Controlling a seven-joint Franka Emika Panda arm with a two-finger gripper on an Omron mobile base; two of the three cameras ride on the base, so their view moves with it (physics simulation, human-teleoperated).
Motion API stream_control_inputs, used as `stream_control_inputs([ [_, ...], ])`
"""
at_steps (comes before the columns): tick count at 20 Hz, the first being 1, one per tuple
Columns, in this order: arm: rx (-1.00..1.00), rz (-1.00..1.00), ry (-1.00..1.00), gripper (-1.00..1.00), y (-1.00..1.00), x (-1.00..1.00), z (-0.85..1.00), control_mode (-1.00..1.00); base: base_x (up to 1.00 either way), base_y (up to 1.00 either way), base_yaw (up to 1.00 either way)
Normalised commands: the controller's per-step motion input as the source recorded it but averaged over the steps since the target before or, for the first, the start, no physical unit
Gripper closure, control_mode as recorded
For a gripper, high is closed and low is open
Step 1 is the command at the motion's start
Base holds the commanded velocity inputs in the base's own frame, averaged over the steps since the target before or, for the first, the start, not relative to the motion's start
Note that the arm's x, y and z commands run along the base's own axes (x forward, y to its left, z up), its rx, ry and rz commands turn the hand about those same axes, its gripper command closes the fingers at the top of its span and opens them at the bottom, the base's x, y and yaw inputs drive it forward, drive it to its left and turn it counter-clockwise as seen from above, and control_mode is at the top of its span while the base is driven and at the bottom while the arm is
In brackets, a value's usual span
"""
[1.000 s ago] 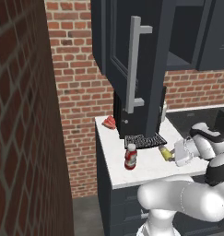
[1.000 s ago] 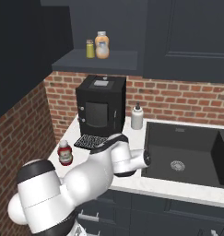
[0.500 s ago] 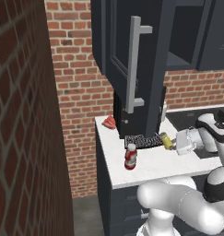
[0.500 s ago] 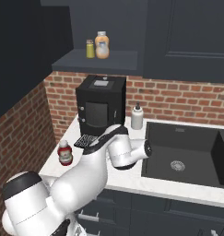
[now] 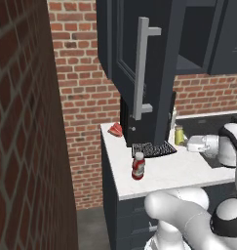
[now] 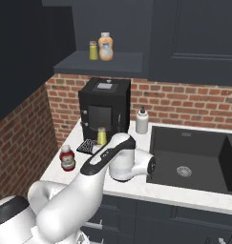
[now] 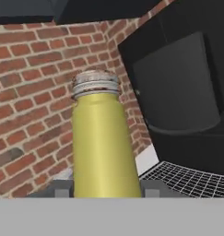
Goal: Put the shaker and condiment bottle from the counter next to their counterparts in the cabinet.
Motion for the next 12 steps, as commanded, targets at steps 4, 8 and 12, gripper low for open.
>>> stream_control_inputs([
  [4, 0.27, -0.18, 0.00, 1.00, 0.04, -0.06, 0.41, -1.00, 0.00, 0.00, 0.00],
  [8, 0.00, -0.08, -0.01, 1.00, 0.33, -0.01, 0.46, -1.00, 0.00, 0.00, 0.00],
  [12, 0.00, -0.06, -0.03, 1.00, 0.49, -0.11, 0.56, -1.00, 0.00, 0.00, 0.00],
])
